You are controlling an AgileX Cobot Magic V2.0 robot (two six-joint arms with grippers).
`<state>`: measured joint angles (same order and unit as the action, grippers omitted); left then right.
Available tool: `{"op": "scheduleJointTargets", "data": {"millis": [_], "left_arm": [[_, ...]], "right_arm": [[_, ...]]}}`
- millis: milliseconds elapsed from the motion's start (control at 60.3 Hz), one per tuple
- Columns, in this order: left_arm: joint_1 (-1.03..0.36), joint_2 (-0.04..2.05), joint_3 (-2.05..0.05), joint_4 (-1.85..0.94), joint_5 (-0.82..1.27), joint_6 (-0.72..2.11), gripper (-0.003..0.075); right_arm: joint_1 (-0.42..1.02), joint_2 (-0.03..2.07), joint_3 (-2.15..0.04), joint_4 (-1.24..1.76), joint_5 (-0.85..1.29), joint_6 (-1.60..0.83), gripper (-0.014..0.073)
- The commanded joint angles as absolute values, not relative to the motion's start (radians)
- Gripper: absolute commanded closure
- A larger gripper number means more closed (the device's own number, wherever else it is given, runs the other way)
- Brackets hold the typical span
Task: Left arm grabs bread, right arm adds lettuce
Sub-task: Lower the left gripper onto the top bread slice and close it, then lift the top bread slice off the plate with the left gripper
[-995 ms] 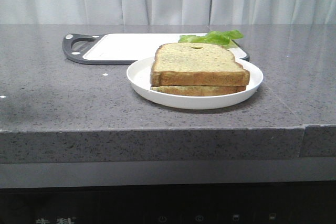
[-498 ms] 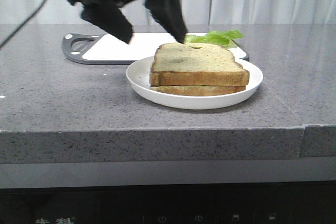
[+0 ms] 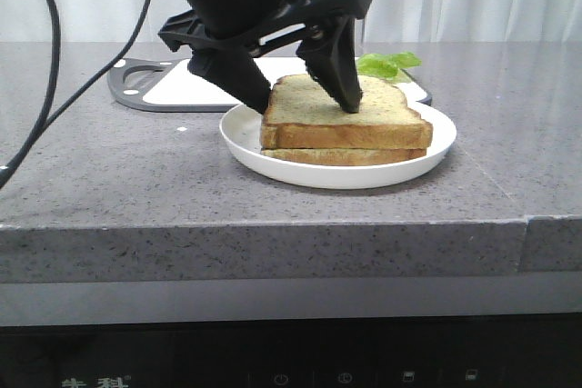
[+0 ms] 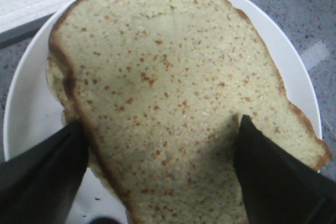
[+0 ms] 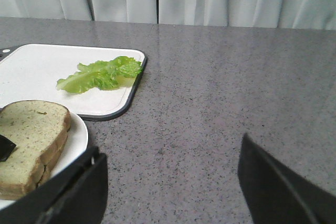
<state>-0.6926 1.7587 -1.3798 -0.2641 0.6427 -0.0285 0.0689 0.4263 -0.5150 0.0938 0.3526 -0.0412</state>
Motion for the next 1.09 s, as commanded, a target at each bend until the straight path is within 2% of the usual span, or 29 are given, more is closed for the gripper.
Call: {"op": "scheduleJointTargets", "data": {"millis": [0,66,249,780,1078], "left_arm": [[-0.697,1.715,-1.413,-0.269,0.636,-0.038,0.0320],[-0.697,1.715,-1.413,-0.260,0.646,-0.038,0.0402],[-0.688,1.715,-1.412,-0.215,0.665,-0.038,0.0745],[-0.640,1.642,-1.412,-0.182,0.645,-0.051,0.0741],[-0.640,1.484,-1.412,-0.147,0.580,-0.053,0.0741]], "right_arm": [[0.063,0.437,-0.552,0.093,0.263,-0.047,0.0056],[0.063,0.437,-0.552,0.093,0.263,-0.047,0.0056],[0.063,0.437,-0.552,0.093,0.263,-0.047,0.0056],[0.063,0.437,-0.552,0.093,0.263,-0.047,0.0056],[0.063,0.437,-0.552,0.093,0.276,-0.047,0.0056]]}}
